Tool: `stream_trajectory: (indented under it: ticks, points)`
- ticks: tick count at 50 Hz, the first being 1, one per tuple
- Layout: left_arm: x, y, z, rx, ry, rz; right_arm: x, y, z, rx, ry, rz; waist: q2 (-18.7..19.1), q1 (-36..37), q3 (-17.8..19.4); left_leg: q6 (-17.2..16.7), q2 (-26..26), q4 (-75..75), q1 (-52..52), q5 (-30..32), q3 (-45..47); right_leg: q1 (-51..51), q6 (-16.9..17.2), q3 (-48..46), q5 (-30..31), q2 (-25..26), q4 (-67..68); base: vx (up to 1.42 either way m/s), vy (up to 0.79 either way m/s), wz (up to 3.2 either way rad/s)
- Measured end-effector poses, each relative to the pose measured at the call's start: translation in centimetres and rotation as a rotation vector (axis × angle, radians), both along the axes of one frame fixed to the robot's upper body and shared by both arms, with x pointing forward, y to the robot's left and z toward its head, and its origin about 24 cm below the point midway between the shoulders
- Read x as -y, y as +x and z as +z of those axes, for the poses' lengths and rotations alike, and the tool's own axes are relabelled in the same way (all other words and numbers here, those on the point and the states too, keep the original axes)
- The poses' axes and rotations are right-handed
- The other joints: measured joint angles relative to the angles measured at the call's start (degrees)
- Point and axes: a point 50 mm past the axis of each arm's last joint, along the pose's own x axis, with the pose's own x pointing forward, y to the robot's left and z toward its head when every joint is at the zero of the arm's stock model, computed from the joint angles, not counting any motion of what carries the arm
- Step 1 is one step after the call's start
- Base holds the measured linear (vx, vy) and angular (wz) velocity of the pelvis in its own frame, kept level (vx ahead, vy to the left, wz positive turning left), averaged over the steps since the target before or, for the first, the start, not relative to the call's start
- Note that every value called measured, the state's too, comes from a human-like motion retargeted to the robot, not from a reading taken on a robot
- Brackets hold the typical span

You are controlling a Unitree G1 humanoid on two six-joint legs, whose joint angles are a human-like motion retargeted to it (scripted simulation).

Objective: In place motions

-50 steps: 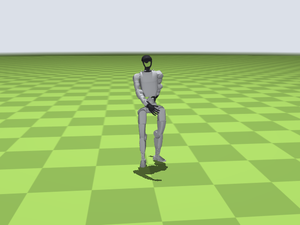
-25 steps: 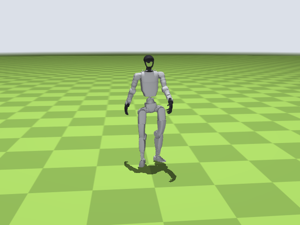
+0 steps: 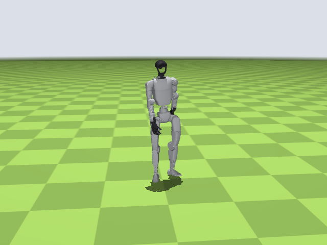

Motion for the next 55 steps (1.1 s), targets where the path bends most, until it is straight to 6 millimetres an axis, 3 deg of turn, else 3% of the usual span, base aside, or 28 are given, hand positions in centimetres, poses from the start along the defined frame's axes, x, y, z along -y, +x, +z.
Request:
stream_trajectory:
  ticks: [4,8,10,12,15,19,23,26,30,33,35,37,40,42,45,47,49,51,53,55]
  points:
    - [1.9,-6.2,3.8,-0.165,0.054,0.172,-4.0,7.2,3.5,0.254,0.095,0.128,0.04,-0.70,0.21,-0.21,0.25,-0.10,0.43,0.21,0.62,-0.26,0.01,1.11,0.00,0.30,0.24,0.00,0.00,0.00]
    - [3.6,-8.7,6.0,-0.303,0.104,0.303,-6.9,10.8,6.3,0.410,0.119,0.216,-0.24,-1.74,-0.18,-0.37,0.28,-0.05,0.53,0.20,0.88,-0.34,-0.06,1.37,-0.04,0.37,0.30,0.00,-0.01,-0.02]
    - [3.9,-8.2,5.5,-0.292,0.102,0.322,-7.5,11.4,7.0,0.463,0.085,0.280,-0.37,-2.20,-0.61,-0.43,0.31,-0.03,0.47,0.16,1.14,-0.52,-0.13,1.63,-0.02,0.43,0.31,0.00,0.00,0.00]
    - [3.9,-6.2,4.0,-0.235,0.080,0.318,-7.3,11.1,6.9,0.495,0.021,0.339,-0.42,-2.56,-1.10,-0.44,0.34,-0.03,0.32,0.08,1.40,-0.79,-0.20,1.91,0.03,0.50,0.33,0.00,0.00,0.00]
    - [3.4,-1.2,0.7,-0.099,0.057,0.305,-5.8,9.1,5.3,0.476,-0.095,0.384,-0.51,-2.63,-1.52,-0.29,0.33,0.05,0.08,-0.10,1.69,-1.10,-0.30,2.33,0.11,0.64,0.35,0.00,0.00,0.00]
    - [1.9,8.9,-3.3,0.159,0.045,0.235,-2.2,2.6,1.2,0.235,-0.176,0.343,-1.40,-2.99,-1.38,-0.04,-0.15,0.18,0.09,-0.33,1.35,-0.71,-0.37,1.98,0.27,0.17,0.27,0.00,0.00,0.00]
    - [0.8,21.5,-4.7,0.493,-0.026,0.126,2.1,-7.8,-1.8,-0.187,-0.212,0.182,-1.80,-2.85,-1.18,0.24,0.05,0.31,-0.17,-0.61,1.77,-0.54,-0.29,1.48,0.64,0.04,0.13,-0.02,-0.01,-0.10]
    - [0.9,31.1,-3.3,0.790,-0.087,0.051,5.1,-16.4,-1.5,-0.551,-0.251,-0.010,-1.82,-3.12,-1.06,0.40,0.23,0.29,-0.52,-0.86,2.26,-0.91,-0.40,1.49,0.90,0.06,0.12,-0.06,0.01,-0.30]
    - [1.4,41.6,1.1,1.173,-0.114,-0.029,7.8,-25.8,1.2,-0.859,-0.317,-0.350,-1.45,-4.06,-0.67,0.53,0.41,0.28,-0.89,-1.07,2.52,-1.30,-0.68,1.46,1.28,0.24,-0.03,-0.01,0.04,-0.24]
    - [2.1,46.5,4.9,1.414,-0.144,-0.046,9.0,-30.4,3.2,-0.912,-0.403,-0.615,-1.53,-4.65,0.17,0.49,0.36,0.42,-0.80,-1.11,2.56,-1.10,-0.90,1.28,1.42,0.15,-0.11,0.02,0.02,-0.05]
    - [2.6,48.4,6.8,1.535,-0.185,-0.044,9.3,-32.4,4.2,-0.917,-0.454,-0.740,-1.74,-4.85,0.85,0.45,0.26,0.54,-0.63,-1.10,2.38,-0.78,-1.06,1.06,1.45,0.04,-0.15,0.00,0.00,0.00]
    - [3.1,49.0,7.5,1.579,-0.220,-0.033,9.3,-33.9,5.0,-0.934,-0.492,-0.798,-1.91,-4.85,0.97,0.40,0.19,0.54,-0.55,-1.11,2.19,-0.57,-1.09,0.79,1.40,-0.06,-0.15,0.03,-0.01,0.03]
    - [3.7,48.0,6.6,1.555,-0.246,-0.018,9.1,-35.0,5.5,-0.970,-0.518,-0.811,-1.71,-4.27,0.72,0.41,0.18,0.48,-0.52,-1.11,2.04,-0.38,-1.04,0.59,1.25,-0.03,-0.17,0.08,0.00,0.07]
    - [3.7,46.0,4.8,1.479,-0.234,-0.020,8.8,-34.4,5.1,-0.970,-0.501,-0.775,-1.39,-3.88,0.70,0.48,0.17,0.45,-0.40,-1.08,1.85,-0.11,-0.95,0.39,1.12,0.01,-0.17,0.00,0.00,0.00]
    - [3.1,40.8,0.9,1.284,-0.188,-0.040,8.4,-31.6,3.5,-0.918,-0.455,-0.665,-0.99,-3.22,0.83,0.51,0.16,0.45,0.02,-0.99,1.55,0.48,-0.82,0.00,0.93,0.05,-0.16,0.04,0.02,0.10]
    - [2.5,35.6,-1.8,1.098,-0.153,-0.062,8.1,-28.7,2.2,-0.861,-0.446,-0.542,-0.81,-2.49,0.75,0.42,0.16,0.41,0.48,-0.92,1.55,0.67,-0.77,0.04,0.85,0.01,0.00,0.00,0.00,0.00]
    - [1.6,29.3,-3.9,0.878,-0.122,-0.085,7.7,-24.4,0.7,-0.764,-0.456,-0.389,-0.61,-1.94,0.87,0.30,0.17,0.28,1.08,-0.88,1.73,0.70,-0.75,0.42,0.84,0.04,0.17,0.00,0.00,0.00]
    - [0.7,22.3,-4.9,0.629,-0.094,-0.095,6.8,-18.5,-0.6,-0.614,-0.440,-0.217,-0.41,-1.66,1.17,0.12,0.23,0.16,1.65,-0.88,2.02,0.62,-0.70,0.82,0.96,0.11,0.25,0.00,0.00,0.00]
    - [0.2,14.9,-4.6,0.376,-0.064,-0.080,4.9,-11.9,-1.4,-0.428,-0.371,-0.042,-0.24,-1.39,1.49,-0.13,0.41,0.08,2.09,-0.92,2.52,0.37,-0.64,1.48,1.12,0.30,0.29,-0.02,-0.02,-0.22]
    - [0.4,7.8,-3.0,0.156,-0.035,-0.023,1.7,-5.3,-1.3,-0.224,-0.272,0.120,-0.10,-1.18,1.73,-0.42,0.67,0.04,2.32,-0.94,3.18,-0.08,-0.67,2.28,1.28,0.61,0.32,0.01,-0.05,-0.29]
